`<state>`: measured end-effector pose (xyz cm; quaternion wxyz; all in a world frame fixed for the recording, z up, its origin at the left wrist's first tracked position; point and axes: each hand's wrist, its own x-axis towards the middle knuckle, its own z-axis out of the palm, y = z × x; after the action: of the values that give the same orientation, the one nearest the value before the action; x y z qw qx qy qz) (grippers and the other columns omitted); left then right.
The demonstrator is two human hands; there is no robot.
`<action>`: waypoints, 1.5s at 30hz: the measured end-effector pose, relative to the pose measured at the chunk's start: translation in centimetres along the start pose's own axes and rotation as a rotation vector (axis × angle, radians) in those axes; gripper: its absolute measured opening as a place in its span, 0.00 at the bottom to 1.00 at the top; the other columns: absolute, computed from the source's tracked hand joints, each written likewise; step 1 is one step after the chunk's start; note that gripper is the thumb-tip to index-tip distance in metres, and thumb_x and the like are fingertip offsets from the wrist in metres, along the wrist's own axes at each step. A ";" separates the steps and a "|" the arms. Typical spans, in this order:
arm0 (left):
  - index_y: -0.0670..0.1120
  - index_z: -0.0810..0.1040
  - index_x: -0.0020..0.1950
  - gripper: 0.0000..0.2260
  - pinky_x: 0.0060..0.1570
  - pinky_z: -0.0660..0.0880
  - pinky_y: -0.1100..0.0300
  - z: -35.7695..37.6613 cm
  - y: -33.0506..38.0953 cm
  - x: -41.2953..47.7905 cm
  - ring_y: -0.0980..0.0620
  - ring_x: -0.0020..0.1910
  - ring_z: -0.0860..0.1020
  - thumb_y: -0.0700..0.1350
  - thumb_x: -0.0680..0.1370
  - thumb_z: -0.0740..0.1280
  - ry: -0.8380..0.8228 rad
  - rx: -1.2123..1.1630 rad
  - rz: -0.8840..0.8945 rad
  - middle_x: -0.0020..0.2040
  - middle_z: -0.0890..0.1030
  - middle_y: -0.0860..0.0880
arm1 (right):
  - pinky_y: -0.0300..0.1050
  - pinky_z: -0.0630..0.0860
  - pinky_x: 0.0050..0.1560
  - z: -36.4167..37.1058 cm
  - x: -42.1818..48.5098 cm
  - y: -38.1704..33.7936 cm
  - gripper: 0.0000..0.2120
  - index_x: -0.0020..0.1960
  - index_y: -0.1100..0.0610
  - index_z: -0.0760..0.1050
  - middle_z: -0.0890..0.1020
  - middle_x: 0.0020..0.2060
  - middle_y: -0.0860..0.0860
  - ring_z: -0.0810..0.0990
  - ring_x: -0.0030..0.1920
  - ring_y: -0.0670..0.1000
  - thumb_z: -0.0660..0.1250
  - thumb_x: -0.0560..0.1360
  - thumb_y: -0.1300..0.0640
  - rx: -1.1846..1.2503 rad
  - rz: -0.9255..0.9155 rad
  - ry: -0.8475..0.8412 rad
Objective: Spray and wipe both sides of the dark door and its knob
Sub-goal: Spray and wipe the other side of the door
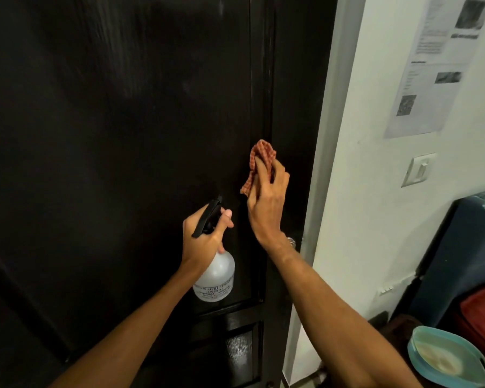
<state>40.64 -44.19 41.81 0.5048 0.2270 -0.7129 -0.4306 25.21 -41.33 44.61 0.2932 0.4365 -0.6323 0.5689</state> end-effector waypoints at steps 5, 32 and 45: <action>0.43 0.81 0.50 0.05 0.28 0.77 0.45 -0.3 1.7 1.4 0.39 0.21 0.75 0.44 0.83 0.71 0.021 -0.023 0.029 0.41 0.86 0.46 | 0.28 0.62 0.64 -0.9 4.8 -1.9 0.23 0.73 0.60 0.74 0.71 0.71 0.61 0.71 0.65 0.56 0.65 0.78 0.66 0.054 -0.092 0.045; 0.47 0.82 0.47 0.06 0.25 0.75 0.47 1.2 -1.2 -1.9 0.43 0.20 0.75 0.47 0.82 0.71 -0.034 -0.009 -0.020 0.40 0.86 0.45 | 0.55 0.66 0.72 0.7 -3.1 5.2 0.17 0.71 0.58 0.68 0.66 0.70 0.59 0.64 0.69 0.52 0.60 0.83 0.62 0.058 0.374 0.110; 0.48 0.82 0.41 0.09 0.23 0.72 0.57 5.4 -5.3 -6.5 0.53 0.22 0.75 0.46 0.81 0.73 -0.130 0.011 -0.199 0.38 0.85 0.44 | 0.39 0.75 0.64 -8.5 -9.7 13.7 0.15 0.61 0.54 0.80 0.78 0.59 0.50 0.77 0.60 0.44 0.64 0.80 0.68 0.295 0.507 -0.205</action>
<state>37.66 -39.98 33.32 0.4112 0.2711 -0.7204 -0.4884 16.31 -31.33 31.40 0.0102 0.3578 -0.6578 0.6627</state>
